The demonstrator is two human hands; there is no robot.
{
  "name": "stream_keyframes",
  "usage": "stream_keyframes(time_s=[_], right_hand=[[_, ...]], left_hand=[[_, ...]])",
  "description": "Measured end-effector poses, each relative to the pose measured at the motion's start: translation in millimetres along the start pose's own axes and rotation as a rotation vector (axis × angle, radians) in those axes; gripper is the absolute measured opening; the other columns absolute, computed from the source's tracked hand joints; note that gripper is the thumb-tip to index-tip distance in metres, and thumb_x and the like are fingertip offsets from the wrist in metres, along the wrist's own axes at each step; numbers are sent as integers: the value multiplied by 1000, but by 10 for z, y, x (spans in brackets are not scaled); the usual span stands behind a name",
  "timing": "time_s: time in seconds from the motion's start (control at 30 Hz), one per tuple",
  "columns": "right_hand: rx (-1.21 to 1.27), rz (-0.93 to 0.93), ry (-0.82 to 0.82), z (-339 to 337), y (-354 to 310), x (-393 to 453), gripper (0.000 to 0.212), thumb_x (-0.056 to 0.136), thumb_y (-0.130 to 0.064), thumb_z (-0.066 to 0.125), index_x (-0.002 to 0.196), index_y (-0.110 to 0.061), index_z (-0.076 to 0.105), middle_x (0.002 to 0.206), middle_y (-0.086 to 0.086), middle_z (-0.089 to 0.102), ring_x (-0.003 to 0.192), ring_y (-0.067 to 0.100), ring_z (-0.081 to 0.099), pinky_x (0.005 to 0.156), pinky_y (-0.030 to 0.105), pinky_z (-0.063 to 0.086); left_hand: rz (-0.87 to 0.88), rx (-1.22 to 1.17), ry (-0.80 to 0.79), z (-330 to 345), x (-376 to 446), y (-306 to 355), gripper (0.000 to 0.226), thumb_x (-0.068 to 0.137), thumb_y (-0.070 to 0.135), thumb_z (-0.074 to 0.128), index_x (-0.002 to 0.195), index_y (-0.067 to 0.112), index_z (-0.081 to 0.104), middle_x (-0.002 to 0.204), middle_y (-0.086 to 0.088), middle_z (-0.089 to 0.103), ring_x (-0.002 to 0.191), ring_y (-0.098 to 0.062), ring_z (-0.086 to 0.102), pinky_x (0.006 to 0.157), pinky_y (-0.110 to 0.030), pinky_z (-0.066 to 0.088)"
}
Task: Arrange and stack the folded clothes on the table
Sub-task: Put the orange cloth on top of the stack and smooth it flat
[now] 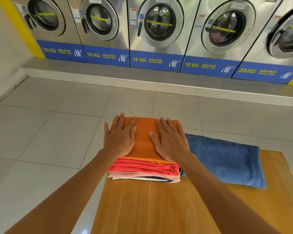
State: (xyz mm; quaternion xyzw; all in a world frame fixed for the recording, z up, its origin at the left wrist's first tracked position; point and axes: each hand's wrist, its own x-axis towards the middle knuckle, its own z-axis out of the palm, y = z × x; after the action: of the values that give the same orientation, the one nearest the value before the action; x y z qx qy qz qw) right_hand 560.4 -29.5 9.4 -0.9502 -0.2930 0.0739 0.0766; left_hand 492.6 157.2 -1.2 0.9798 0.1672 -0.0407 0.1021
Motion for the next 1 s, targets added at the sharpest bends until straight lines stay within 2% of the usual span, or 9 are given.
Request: stream_keyframes(time_s=[0.1, 0.17, 0.27, 0.37, 0.6, 0.77, 0.87, 0.93, 1.0], right_hand=[[-44, 142, -26, 15, 7, 20, 77, 99, -62, 2, 160, -14, 3, 168, 4, 2, 155, 21, -5, 123, 51, -10], [3, 124, 22, -22, -85, 30, 74, 100, -60, 5, 160, -17, 5, 168, 4, 1, 155, 22, -5, 123, 50, -8], [60, -35, 78, -26, -372, 52, 68, 101, -62, 9, 160, -29, 4, 168, 1, -4, 155, 23, -6, 124, 51, -4], [75, -94, 23, 97, -580, 72, 70, 98, -68, 9, 159, -35, 3, 168, -1, -7, 155, 24, -10, 122, 55, -4], [25, -26, 24, 234, -628, 96, 93, 78, -90, 1, 157, -40, -2, 168, -5, -9, 154, 26, -15, 114, 69, -6], [51, -6, 16, 239, -662, 93, 103, 71, -96, 4, 157, -40, -5, 168, -5, -11, 153, 25, -17, 114, 69, -6], [80, -9, 11, 223, -632, 104, 98, 75, -93, 4, 157, -41, -6, 168, -6, -11, 153, 24, -17, 114, 69, -7], [92, -12, 14, 218, -622, 108, 89, 81, -88, 2, 157, -42, -5, 168, -6, -10, 153, 24, -16, 114, 70, -6], [91, -6, 19, 210, -635, 95, 90, 80, -89, 0, 157, -42, -4, 168, -5, -9, 154, 25, -15, 114, 71, -4]], left_hand=[[-267, -84, -44, -115, 138, -228, 58, 102, 49, 12, 155, 26, 6, 163, -11, 1, 150, -30, -2, 116, -58, 0], [-373, -130, 84, -186, 198, -281, 56, 103, 44, 20, 148, 11, 29, 155, -17, 31, 144, -35, 26, 114, -56, 23], [-447, -255, 236, -274, 282, -211, 50, 101, 48, 34, 113, 8, 61, 111, -12, 66, 100, -29, 61, 86, -43, 50], [-435, -378, 221, -286, 304, -174, 44, 97, 51, 45, 105, 15, 69, 100, -6, 71, 82, -21, 60, 73, -33, 46], [-556, -794, 259, -447, 402, -385, 37, 86, 40, 69, 110, 11, 69, 110, -7, 70, 94, -24, 64, 79, -34, 49], [-536, -779, 252, -478, 308, -345, 35, 88, 46, 64, 99, 14, 67, 102, -8, 70, 94, -26, 66, 77, -35, 51], [-488, -586, 125, -541, 144, -309, 52, 87, 65, 50, 87, 14, 60, 90, -10, 70, 83, -28, 68, 80, -40, 56], [-458, -512, -16, -536, 16, -365, 60, 85, 67, 51, 99, 11, 65, 97, -10, 71, 89, -30, 68, 86, -44, 56], [-468, -619, -133, -505, -110, -454, 59, 86, 58, 60, 115, 7, 64, 110, -11, 69, 98, -31, 67, 89, -43, 54]])
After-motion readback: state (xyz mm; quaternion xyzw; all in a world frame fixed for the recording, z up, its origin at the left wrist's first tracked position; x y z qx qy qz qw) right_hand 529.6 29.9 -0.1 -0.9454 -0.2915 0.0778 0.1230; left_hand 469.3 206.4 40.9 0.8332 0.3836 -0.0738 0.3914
